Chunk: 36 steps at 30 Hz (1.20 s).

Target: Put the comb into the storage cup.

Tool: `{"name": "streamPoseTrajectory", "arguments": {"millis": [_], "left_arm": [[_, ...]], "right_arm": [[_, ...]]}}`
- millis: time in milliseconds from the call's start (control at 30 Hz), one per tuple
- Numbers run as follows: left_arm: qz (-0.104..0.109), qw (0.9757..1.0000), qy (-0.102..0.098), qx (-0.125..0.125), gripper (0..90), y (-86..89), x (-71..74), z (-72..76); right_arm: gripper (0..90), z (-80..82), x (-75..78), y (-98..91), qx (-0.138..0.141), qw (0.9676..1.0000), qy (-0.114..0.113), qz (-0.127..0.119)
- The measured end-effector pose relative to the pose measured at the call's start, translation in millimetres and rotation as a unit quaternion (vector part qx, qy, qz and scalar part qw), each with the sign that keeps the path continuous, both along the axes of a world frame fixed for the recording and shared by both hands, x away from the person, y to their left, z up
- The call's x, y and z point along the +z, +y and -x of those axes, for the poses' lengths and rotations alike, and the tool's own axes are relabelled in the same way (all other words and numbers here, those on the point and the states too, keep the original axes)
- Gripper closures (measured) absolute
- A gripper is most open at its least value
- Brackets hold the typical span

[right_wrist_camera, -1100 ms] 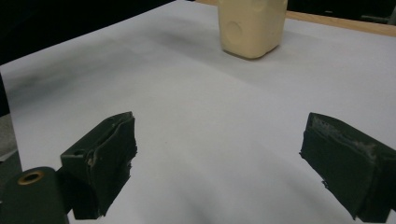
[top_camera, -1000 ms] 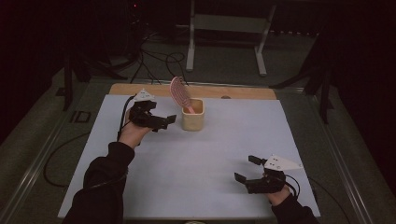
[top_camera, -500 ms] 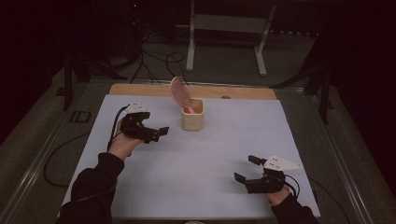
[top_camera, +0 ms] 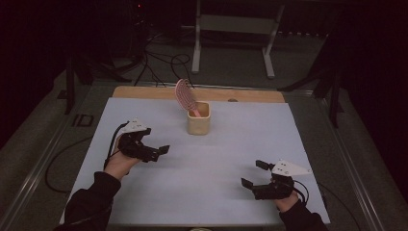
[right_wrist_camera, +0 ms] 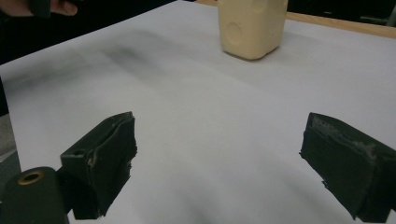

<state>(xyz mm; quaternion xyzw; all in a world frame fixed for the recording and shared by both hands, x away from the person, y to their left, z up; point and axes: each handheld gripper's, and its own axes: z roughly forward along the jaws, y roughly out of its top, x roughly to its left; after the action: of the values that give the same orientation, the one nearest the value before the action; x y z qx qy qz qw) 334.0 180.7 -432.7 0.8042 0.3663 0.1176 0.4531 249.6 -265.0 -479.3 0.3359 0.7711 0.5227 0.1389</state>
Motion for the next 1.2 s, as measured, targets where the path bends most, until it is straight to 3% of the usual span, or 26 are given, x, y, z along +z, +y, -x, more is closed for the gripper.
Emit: {"name": "streamPoseTrajectory", "arguments": {"millis": [367, 833, 1200], "left_arm": [[0.003, 0.9999, 0.013, -0.008, 0.1, 10.2, -24.7, 19.3], [-0.008, 0.9998, 0.018, -0.004, 0.1, 27.8, -45.0, 45.6], [-0.002, 0.9995, 0.030, 0.001, 0.1, 44.5, -60.7, 70.7]], "right_arm": [[9.8, -0.8, -0.7, -0.5, 0.000, 1.0000, -0.001, 0.002], [9.8, -0.9, -1.1, 0.1, 0.001, 1.0000, -0.001, 0.002], [9.8, -0.6, -1.0, 0.9, 0.001, 1.0000, 0.000, 0.006]]}}
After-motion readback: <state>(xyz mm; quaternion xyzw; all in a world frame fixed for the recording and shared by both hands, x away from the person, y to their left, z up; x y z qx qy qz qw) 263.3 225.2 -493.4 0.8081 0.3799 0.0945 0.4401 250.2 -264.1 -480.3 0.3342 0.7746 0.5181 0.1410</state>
